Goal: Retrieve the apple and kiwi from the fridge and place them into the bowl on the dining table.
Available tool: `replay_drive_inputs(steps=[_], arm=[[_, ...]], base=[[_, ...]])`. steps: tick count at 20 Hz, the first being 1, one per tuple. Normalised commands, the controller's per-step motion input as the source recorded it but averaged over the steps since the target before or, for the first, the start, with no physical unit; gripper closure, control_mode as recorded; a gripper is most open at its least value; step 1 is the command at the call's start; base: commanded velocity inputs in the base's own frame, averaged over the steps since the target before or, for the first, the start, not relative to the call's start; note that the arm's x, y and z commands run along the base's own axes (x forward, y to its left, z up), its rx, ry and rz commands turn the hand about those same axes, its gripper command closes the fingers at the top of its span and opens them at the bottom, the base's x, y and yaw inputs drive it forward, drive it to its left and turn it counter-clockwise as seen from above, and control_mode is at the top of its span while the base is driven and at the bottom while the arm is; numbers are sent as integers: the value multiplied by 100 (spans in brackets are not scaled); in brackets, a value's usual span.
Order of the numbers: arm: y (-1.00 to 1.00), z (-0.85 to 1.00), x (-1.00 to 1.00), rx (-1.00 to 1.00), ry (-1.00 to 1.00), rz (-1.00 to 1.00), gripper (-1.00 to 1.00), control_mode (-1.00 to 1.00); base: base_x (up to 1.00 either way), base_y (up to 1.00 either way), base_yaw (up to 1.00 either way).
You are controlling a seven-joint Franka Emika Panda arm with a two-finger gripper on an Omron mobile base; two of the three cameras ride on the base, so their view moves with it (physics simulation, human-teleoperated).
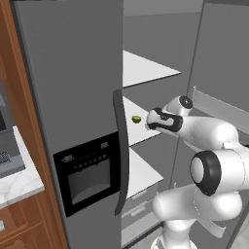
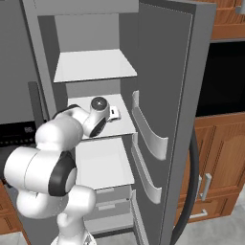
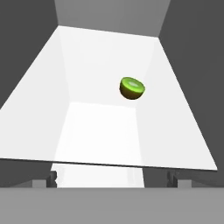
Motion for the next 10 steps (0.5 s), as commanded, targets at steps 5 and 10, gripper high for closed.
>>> replay_drive_inputs(steps=[5, 10], arm=[[11, 0, 12, 0, 0, 0, -100, -100], [12, -3, 11, 1, 0, 0, -100, -100]], base=[[0, 0, 0], [0, 0, 0]])
